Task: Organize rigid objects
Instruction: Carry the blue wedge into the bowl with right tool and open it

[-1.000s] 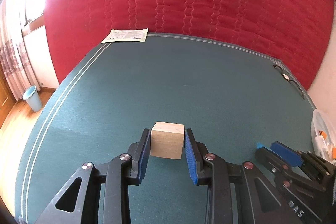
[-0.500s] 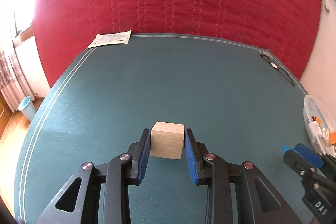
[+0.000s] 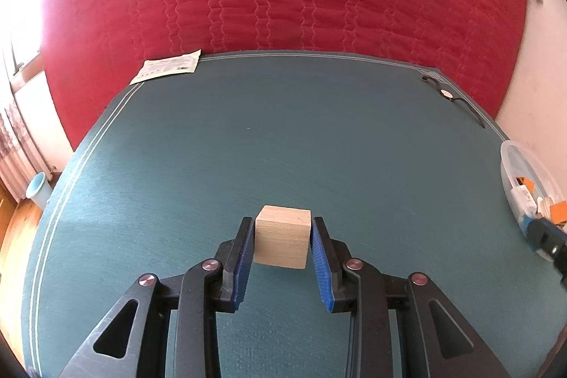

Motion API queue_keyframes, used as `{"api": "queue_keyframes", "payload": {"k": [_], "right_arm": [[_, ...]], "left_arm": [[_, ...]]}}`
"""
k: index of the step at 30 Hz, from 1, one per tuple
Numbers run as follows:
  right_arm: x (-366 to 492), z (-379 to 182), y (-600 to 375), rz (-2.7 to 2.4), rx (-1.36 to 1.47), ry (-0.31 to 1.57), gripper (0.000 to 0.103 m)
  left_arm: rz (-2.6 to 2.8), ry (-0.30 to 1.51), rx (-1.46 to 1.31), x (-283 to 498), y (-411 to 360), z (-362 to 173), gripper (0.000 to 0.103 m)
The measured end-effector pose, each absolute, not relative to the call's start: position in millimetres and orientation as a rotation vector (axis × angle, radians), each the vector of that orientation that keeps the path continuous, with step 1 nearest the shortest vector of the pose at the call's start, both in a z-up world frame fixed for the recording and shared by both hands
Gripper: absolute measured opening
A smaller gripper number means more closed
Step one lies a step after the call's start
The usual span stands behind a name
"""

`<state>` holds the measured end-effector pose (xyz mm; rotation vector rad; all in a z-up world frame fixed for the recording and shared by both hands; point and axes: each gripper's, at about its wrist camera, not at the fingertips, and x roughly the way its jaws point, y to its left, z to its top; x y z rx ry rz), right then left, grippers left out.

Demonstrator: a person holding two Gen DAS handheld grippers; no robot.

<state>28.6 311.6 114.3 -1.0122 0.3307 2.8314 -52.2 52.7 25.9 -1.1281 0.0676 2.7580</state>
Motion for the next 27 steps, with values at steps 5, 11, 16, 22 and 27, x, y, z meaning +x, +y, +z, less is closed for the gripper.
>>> {"api": "queue_keyframes", "payload": {"k": [5, 11, 16, 22, 27], "right_arm": [[40.3, 123.7, 340.7, 2.767, -0.926, 0.353, 0.038], [46.0, 123.9, 373.5, 2.682, -0.874, 0.385, 0.038], [49.2, 119.6, 392.0, 2.644, -0.861, 0.404, 0.038], [50.9, 113.2, 405.3, 2.627, -0.861, 0.435, 0.038], [55.8, 109.4, 410.7, 2.626, -0.861, 0.477, 0.039]], "left_arm": [[2.752, 0.087, -1.113, -47.1, 60.0, 30.4, 0.033], [2.744, 0.111, -1.103, -38.7, 71.5, 33.9, 0.033], [2.736, 0.124, -1.101, -35.1, 81.0, 35.4, 0.033], [2.717, 0.149, -1.093, -30.1, 94.4, 37.3, 0.033], [2.681, 0.152, -1.093, -28.6, 106.9, 38.6, 0.033]]}}
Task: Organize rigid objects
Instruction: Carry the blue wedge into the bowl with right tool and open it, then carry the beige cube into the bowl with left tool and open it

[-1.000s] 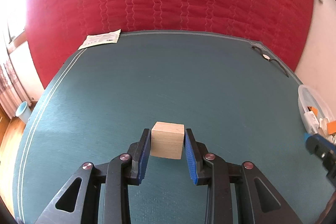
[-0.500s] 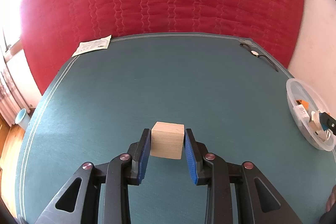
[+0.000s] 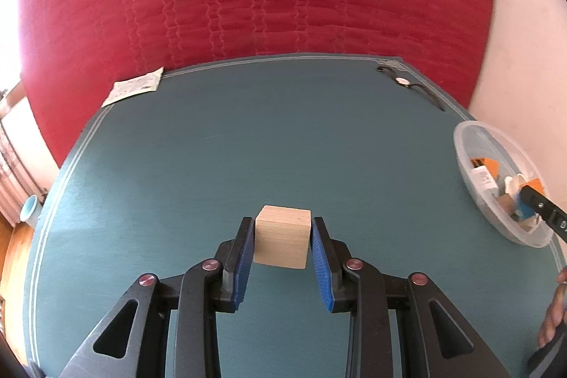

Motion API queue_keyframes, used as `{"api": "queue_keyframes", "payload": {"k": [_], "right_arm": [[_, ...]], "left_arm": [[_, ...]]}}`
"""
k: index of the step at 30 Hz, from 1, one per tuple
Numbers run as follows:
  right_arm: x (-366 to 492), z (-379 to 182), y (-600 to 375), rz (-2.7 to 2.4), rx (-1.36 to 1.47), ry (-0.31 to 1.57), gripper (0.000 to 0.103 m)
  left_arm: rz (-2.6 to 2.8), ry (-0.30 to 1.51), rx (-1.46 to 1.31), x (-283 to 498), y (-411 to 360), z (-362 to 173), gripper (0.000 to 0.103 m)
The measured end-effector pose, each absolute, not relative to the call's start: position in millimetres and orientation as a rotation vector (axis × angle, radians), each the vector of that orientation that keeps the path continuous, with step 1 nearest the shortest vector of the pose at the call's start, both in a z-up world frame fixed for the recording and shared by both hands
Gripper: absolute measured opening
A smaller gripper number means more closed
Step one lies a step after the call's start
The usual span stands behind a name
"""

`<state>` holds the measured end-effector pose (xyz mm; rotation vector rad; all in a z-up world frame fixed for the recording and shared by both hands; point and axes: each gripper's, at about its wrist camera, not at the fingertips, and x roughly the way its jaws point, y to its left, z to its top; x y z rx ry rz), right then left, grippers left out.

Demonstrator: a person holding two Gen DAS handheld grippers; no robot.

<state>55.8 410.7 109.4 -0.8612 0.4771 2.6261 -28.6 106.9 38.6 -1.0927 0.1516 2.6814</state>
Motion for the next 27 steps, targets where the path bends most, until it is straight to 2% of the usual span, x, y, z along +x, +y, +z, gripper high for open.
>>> {"api": "queue_keyframes", "payload": {"k": [19, 27], "right_arm": [[82.3, 117.0, 436.5, 2.587, -0.751, 0.557, 0.039], [94.8, 122.6, 443.8, 2.592, -0.747, 0.441, 0.039]], "left_arm": [[2.457, 0.218, -1.048, -9.0, 182.5, 45.7, 0.033], [2.275, 0.174, -1.064, -4.1, 225.2, 49.0, 0.033]]}}
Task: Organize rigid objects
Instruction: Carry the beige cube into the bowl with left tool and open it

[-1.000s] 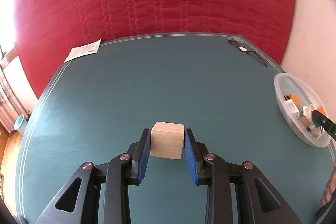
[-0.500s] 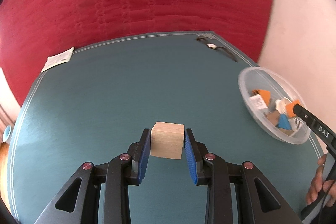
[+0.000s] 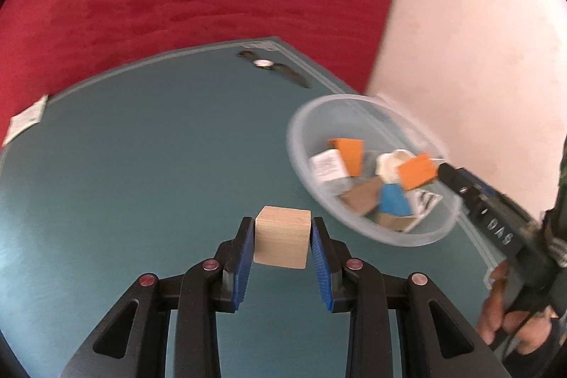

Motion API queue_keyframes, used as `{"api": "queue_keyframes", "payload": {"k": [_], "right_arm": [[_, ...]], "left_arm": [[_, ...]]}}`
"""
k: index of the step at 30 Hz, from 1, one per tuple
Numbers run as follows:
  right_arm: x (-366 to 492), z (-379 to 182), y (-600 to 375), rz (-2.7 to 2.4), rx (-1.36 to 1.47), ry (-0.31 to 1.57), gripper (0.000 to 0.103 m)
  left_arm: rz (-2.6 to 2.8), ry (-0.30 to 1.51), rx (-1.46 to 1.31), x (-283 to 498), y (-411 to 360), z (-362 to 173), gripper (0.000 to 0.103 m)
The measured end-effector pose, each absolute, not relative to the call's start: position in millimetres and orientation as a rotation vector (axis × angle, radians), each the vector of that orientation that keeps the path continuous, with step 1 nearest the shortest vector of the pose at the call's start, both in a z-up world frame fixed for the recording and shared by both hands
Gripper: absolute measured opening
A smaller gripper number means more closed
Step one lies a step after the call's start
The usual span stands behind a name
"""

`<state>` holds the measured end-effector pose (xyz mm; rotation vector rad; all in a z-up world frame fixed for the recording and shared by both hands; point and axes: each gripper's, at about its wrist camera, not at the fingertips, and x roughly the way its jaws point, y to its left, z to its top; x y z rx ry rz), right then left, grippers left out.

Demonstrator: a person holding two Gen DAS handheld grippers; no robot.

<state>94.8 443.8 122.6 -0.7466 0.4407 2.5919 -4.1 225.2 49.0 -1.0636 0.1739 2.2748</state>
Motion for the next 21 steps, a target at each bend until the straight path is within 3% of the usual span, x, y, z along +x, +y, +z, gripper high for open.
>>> {"api": "queue_keyframes", "payload": {"k": [12, 19, 21], "right_arm": [[111.8, 104.8, 454.8, 2.588, -0.766, 0.465, 0.039], [116.1, 102.7, 459.2, 2.584, -0.744, 0.496, 0.039], [117.1, 102.3, 459.1, 2.581, -0.738, 0.5, 0.039]], "left_arm": [[2.2, 0.237, -1.005, 2.6, 278.2, 54.5, 0.033], [2.199, 0.256, -1.011, 7.2, 270.1, 53.3, 0.034], [2.207, 0.255, -1.031, 8.1, 261.3, 48.6, 0.038]]}}
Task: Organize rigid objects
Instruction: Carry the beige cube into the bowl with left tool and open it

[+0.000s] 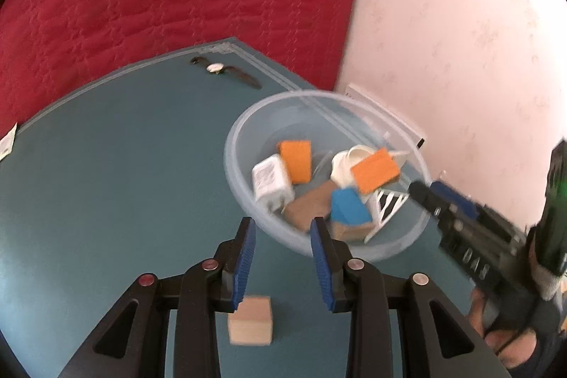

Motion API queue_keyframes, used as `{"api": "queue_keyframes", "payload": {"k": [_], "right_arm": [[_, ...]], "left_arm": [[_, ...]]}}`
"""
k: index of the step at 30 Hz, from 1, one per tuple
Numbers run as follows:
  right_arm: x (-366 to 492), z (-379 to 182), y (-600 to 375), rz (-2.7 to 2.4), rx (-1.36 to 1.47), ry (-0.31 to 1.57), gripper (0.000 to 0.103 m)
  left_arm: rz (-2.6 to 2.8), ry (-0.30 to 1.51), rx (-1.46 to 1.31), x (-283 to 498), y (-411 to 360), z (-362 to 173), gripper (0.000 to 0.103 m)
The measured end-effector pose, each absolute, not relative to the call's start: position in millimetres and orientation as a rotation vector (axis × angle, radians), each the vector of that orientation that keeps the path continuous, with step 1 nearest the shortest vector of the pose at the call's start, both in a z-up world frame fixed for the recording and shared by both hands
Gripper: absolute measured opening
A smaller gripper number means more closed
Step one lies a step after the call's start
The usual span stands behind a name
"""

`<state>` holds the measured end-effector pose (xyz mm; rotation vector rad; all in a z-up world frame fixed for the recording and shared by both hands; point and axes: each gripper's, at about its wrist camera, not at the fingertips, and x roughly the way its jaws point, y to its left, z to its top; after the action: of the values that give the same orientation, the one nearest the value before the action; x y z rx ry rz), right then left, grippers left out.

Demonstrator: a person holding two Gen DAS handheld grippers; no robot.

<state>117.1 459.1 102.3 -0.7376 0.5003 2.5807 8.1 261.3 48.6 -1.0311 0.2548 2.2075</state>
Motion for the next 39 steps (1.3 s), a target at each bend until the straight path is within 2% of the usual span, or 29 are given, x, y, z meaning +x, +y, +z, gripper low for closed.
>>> {"api": "queue_keyframes", "payload": {"k": [2, 3, 13, 15, 19, 33, 39], "right_arm": [[117.1, 102.0, 457.5, 2.579, -0.734, 0.498, 0.04], [117.3, 101.9, 457.9, 2.579, -0.736, 0.496, 0.04], [120.0, 104.4, 456.9, 2.575, -0.733, 0.48, 0.042], [120.5, 104.8, 457.1, 2.576, -0.732, 0.479, 0.042], [120.0, 104.2, 457.3, 2.576, -0.732, 0.483, 0.042], [119.7, 106.2, 460.8, 2.571, -0.714, 0.5, 0.042], [121.1, 106.2, 463.6, 2.565, -0.712, 0.509, 0.042]], "left_arm": [[2.213, 0.246, -1.054, 11.6, 252.0, 42.4, 0.053], [2.217, 0.246, -1.069, 14.6, 247.0, 38.6, 0.055], [2.185, 0.307, -1.15, 31.3, 237.8, 6.9, 0.056], [2.185, 0.323, -1.153, 31.1, 239.6, 2.0, 0.054], [2.215, 0.381, -1.121, 32.9, 241.6, 2.8, 0.032], [2.23, 0.32, -0.97, 22.6, 269.1, 51.7, 0.032], [2.215, 0.33, -0.955, 14.1, 293.1, 53.8, 0.032]]}}
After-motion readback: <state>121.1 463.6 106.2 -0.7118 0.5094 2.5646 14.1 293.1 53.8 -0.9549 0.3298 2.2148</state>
